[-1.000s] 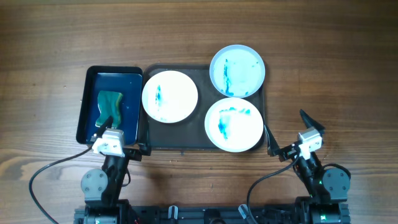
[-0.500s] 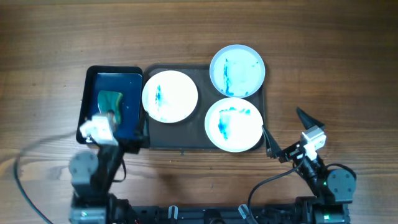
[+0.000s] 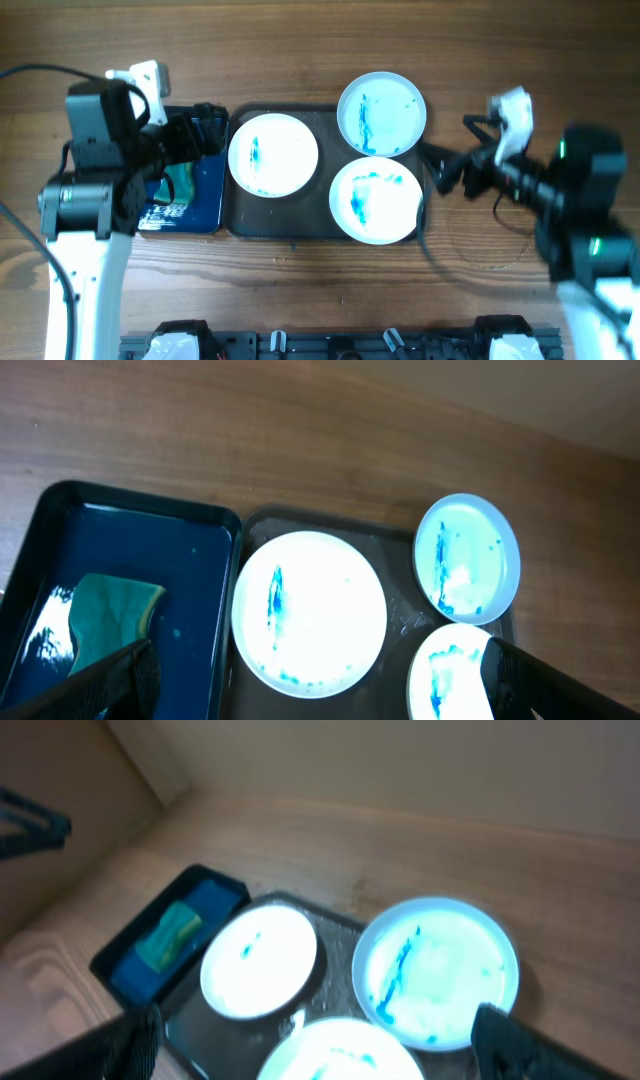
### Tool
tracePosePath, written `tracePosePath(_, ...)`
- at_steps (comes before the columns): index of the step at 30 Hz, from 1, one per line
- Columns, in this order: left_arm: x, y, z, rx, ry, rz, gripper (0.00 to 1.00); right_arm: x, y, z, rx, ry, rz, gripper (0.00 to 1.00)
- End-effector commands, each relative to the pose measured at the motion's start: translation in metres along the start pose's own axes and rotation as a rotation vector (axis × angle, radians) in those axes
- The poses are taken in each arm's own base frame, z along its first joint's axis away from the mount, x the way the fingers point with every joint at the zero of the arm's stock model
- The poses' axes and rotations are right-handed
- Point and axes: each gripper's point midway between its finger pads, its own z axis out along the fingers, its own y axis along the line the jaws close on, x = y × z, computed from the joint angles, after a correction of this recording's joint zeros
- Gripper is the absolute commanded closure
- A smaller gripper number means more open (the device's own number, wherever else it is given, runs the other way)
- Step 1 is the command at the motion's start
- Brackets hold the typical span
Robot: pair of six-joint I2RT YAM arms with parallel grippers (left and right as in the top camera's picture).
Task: Clean dirty plates on tray and stack at the side
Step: 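Reach the left gripper to the sponge and the right gripper to the left plate rim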
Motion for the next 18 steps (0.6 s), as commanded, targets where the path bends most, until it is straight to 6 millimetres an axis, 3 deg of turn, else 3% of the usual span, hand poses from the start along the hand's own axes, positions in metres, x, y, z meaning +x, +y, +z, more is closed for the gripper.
tracePosePath(1,0.005,-0.011,0.002,0.056,0.057,-0.038,0.00,-0.011,-0.005,0.010,-0.032,0.161,-0.030,0.00)
tracePosePath(5,0.012,-0.013,0.002,0.070,0.087,-0.047,0.00,0.007,-0.024,0.040,-0.053,0.272,0.111,0.00)
tracePosePath(9,0.012,-0.013,0.002,0.069,0.088,-0.046,0.00,0.016,-0.025,0.069,-0.133,0.317,0.225,0.00)
tracePosePath(12,0.014,-0.011,0.002,0.060,0.091,-0.039,0.00,0.037,-0.026,0.091,-0.043,0.413,0.267,0.02)
tracePosePath(14,0.011,0.006,0.005,-0.034,0.079,-0.041,0.00,0.046,-0.014,0.110,0.044,0.474,0.242,0.07)
tracePosePath(18,0.015,0.039,0.015,-0.179,0.104,-0.151,0.00,0.043,0.008,0.134,0.140,0.521,0.190,0.17)
